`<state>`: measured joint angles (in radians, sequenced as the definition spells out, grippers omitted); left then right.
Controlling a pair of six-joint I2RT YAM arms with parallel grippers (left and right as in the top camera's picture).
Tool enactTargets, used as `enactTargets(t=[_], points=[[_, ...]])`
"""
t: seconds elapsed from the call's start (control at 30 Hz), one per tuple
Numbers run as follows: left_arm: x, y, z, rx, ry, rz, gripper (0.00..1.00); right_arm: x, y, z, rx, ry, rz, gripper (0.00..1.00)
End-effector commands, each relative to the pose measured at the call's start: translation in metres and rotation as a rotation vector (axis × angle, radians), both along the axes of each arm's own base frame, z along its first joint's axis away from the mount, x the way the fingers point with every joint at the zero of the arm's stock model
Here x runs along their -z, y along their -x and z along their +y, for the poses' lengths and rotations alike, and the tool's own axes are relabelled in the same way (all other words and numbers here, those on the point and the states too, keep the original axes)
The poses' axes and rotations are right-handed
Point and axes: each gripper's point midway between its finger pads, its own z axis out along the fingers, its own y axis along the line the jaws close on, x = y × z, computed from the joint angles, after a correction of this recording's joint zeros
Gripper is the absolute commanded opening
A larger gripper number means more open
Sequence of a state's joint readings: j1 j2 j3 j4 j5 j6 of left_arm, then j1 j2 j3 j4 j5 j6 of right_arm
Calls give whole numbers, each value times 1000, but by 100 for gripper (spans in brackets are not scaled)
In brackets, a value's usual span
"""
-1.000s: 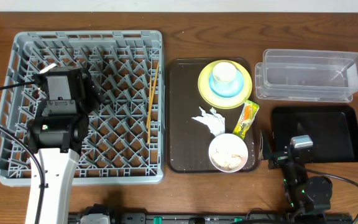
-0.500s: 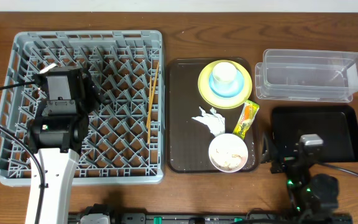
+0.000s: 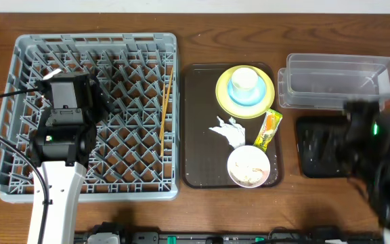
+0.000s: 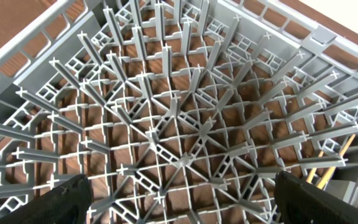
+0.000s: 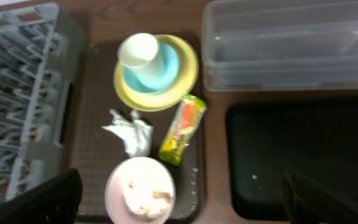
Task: Sort waste into correct bins and load items into the dishwasher rack
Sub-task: 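Reach the right gripper to the white tissue on the tray and grasp it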
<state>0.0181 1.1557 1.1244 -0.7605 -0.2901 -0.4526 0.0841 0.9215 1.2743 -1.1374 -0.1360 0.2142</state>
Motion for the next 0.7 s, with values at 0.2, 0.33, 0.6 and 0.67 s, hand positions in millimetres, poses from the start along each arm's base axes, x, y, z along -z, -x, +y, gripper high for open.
enactTargets(t=[0.2, 0.33, 0.6, 0.67], points=[[-9, -2, 2, -16, 6, -26, 95, -2, -25, 66, -227, -302, 172, 49], [-9, -2, 2, -16, 6, -26, 95, 38, -24, 88, -279, -256, 304, 50], [-9, -2, 2, -16, 5, -26, 95, 119, -31, 118, -332, 7, 427, 50], [-9, -2, 2, -16, 5, -26, 95, 136, -36, 128, -351, 41, 438, 52]])
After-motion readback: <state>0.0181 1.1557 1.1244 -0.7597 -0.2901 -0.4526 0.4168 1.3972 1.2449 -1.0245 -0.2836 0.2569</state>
